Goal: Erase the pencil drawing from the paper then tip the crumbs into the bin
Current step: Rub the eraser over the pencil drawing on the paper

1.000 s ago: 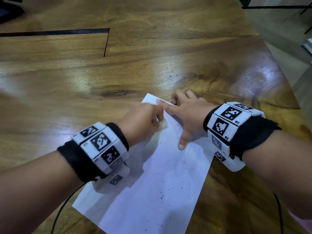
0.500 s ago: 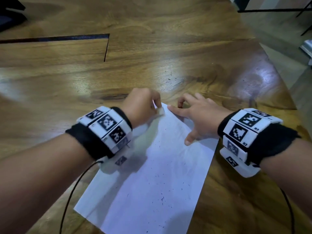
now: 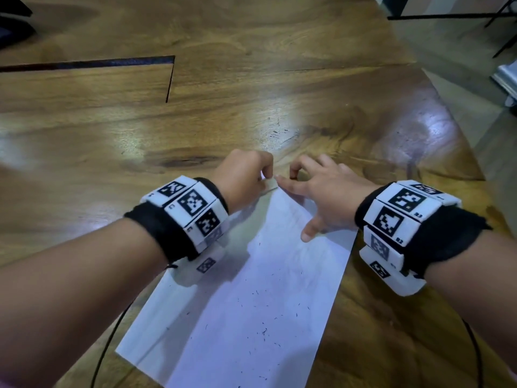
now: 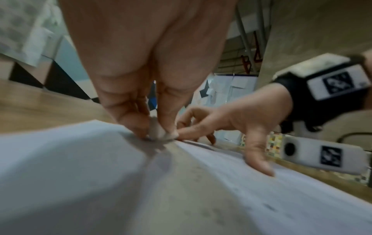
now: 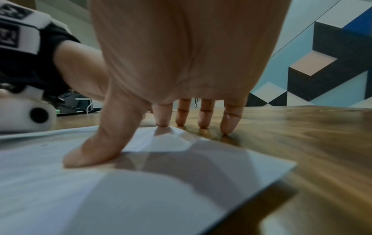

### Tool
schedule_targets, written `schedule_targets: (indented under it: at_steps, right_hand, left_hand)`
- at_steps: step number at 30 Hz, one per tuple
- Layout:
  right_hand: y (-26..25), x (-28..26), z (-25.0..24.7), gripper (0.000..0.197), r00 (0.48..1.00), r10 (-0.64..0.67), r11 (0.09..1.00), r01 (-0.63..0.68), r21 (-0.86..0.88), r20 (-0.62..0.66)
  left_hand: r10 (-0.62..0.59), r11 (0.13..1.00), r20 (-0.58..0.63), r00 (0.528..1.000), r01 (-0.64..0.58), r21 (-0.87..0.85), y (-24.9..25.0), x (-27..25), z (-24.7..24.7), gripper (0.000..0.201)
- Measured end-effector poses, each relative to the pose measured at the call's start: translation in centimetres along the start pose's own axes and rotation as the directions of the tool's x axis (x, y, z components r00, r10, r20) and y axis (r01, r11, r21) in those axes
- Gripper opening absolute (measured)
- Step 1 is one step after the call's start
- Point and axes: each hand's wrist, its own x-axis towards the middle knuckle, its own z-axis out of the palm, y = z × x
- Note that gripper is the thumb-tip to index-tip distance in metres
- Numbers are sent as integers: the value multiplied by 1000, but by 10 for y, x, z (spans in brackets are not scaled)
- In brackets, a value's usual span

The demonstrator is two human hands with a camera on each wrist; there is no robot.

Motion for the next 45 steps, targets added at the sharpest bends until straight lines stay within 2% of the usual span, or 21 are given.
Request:
schedule_targets:
  at_steps: [3,6,7,8,11,13,15,17,20,21,24,26,28,30,32,34,35,37,40,42,45]
  right_hand:
    - [0,0,1,105,1000,-5,1000,5,11,-2]
    - [0,-1,1,106,1000,-6,1000,6,21,-3]
    - [0,-2,1,106,1000,-5,1000,5,22,0]
    - [0,-1,1,105,1000,-2,1000,2,23,1]
    - [0,-1,1,105,1000,11,1000,-11,24,1]
    - [0,0,1,105,1000,11,1000,-11,19,6]
    - [0,-1,2,104,1000,9,1000,-9,25,8]
    - [0,-1,2,104,1000,6,1000,-6,25,6]
    - [0,-1,2,105,1000,9,999,-9,30,1]
    - [0,-1,2,105,1000,11,999,-11,33,0]
    - [1,-2,2,103,1000,10,999,-10,37,-7]
    - [1,-1,2,99,1000,8,1000,-7,29,-10]
    - [1,-1,3,101,1000,8,999,-8,34,-6]
    - [1,0,3,105,1000,9,999,-9,47,-4]
    - [1,0,2,106,1000,7,999,-8,47,4]
    - [1,-1,2,106,1000,14,999,-14,46,9]
    - [1,-1,2,106,1000,14,999,-14,47,6]
    - [2,0,4,106,1000,8,998,-8,57,-13]
    - [4,2,6,107,1000,7,998,-6,58,-26]
    - [4,3,7,107,1000,8,998,-7,57,-24]
    - [4,2,7,108,1000,4,998,-2,60,-28]
  left_hand:
    - [95,995,87,992,-96,9,-2,-22,12,10]
    - [190,981,349,918,-194,-22,-6,-48,12,7]
    - [197,980,383,903,-198,-36,-6,-47,8,6]
    - [193,981,360,913,-189,-48,-7,-41,5,9]
    - [118,993,103,988,-114,-43,-4,-13,0,9]
    - [69,997,41,997,-68,-24,-1,-5,5,6]
    - [99,995,85,991,-96,-37,-3,-18,12,18]
    - [193,981,215,957,-182,-72,-6,-46,17,31]
    - [255,967,370,893,-240,-88,-8,-62,14,21]
    - [235,972,347,908,-221,-81,-8,-56,10,18]
    - [92,994,103,990,-86,-61,-5,-17,1,13]
    - [45,998,30,999,-44,-43,2,0,1,9]
    - [46,998,52,998,-44,-37,5,-5,7,3]
    - [104,993,113,988,-97,-63,4,-24,12,17]
    - [183,982,249,951,-169,-80,3,-47,16,23]
    - [200,980,351,915,-183,-81,2,-58,15,11]
    - [171,985,344,923,-153,-78,1,-56,12,11]
    - [83,995,196,977,-69,-74,-4,-39,6,26]
    - [-50,995,-34,998,46,-91,-5,-11,1,13]
    - [-63,994,-12,998,62,-95,-4,-13,7,11]
    - [69,994,157,985,-55,-94,0,-45,16,26]
